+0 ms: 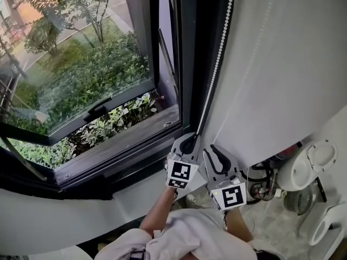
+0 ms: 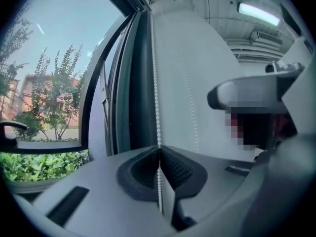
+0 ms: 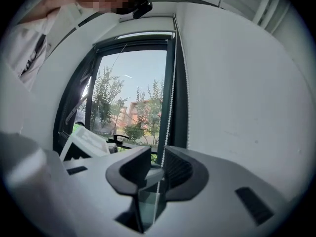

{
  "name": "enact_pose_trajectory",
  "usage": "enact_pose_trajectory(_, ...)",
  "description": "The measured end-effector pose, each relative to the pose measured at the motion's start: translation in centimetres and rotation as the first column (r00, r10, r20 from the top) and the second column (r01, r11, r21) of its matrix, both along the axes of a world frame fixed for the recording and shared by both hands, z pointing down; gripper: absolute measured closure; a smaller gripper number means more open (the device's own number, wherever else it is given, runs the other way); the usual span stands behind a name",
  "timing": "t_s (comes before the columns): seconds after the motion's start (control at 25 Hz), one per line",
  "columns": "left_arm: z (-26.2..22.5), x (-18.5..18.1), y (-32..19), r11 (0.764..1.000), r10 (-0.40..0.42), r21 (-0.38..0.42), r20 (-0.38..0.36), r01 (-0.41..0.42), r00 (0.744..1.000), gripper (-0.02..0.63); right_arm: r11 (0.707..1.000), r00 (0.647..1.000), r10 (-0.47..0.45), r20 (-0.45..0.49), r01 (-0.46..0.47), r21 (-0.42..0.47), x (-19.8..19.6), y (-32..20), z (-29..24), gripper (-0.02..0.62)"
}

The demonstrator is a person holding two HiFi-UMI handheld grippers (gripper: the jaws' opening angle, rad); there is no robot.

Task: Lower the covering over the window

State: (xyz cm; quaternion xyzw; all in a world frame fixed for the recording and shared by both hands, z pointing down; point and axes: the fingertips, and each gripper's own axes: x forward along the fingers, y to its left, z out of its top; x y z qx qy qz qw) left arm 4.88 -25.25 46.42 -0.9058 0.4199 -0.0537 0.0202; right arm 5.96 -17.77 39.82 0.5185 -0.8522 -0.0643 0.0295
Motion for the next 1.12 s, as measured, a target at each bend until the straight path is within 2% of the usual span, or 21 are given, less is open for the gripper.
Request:
enact_pose_trajectory(0.2,0.4,-0.6,2.2,1.000,0.004,-0.006,-0.010,-0.004,1.000,0.588,0.996,0.998,-0.063,0.006,0.062,0.067,-1.3,-0.2,-3.6,0.499)
enact_pose_trajectory(0.4,0.5,-1.0,3.8,1.000,0.013,-0.011,-0.018,-0.014,1.000,0.588,0.989,0.996,-0.087,0.019,0.084,0.117,-1.8,-1.0,-7.0,0.482)
enact_pose_trajectory(0.6,0.6,-1.1,5.2,1.000,0.027,-0.013,-0.030,-0.027,0.999,0.588,0.986,0.993,-0.107,0.042,0.101,0.130,-2.4,-2.3,-8.6,0.482)
enact_pose_trajectory(0.64,0.6,-1.1,5.4,0.999,0.029,-0.013,-0.032,-0.030,0.999,0.588,0.986,0.992,-0.113,0.049,0.107,0.126,-2.5,-2.5,-8.7,0.487)
enact_pose_trajectory(0.68,0.6,-1.0,5.7,0.999,0.032,-0.013,-0.034,-0.032,0.999,0.588,0.987,0.992,-0.116,0.055,0.109,0.122,-2.6,-2.7,-8.7,0.519)
enact_pose_trajectory(0.72,0.6,-1.0,5.9,0.999,0.034,-0.013,-0.037,-0.034,0.999,0.588,0.987,0.992,-0.115,0.061,0.107,0.120,-2.7,-2.8,-8.7,0.585)
enact_pose_trajectory(0.76,0.6,-1.0,6.1,0.999,0.035,-0.014,-0.039,-0.036,0.999,0.588,0.987,0.991,-0.112,0.070,0.103,0.120,-2.7,-2.8,-8.7,0.594)
enact_pose_trajectory(0.92,1.0,-1.2,7.0,0.999,0.040,-0.024,-0.037,-0.041,0.999,0.588,0.985,0.984,-0.138,0.115,0.123,0.124,-3.1,-1.7,-8.3,0.597)
enact_pose_trajectory(1.12,2.7,-1.5,7.8,0.997,0.039,-0.061,-0.026,-0.040,0.999,0.588,0.981,0.977,-0.177,0.119,0.165,0.102,-4.1,-0.5,-6.6,0.598)
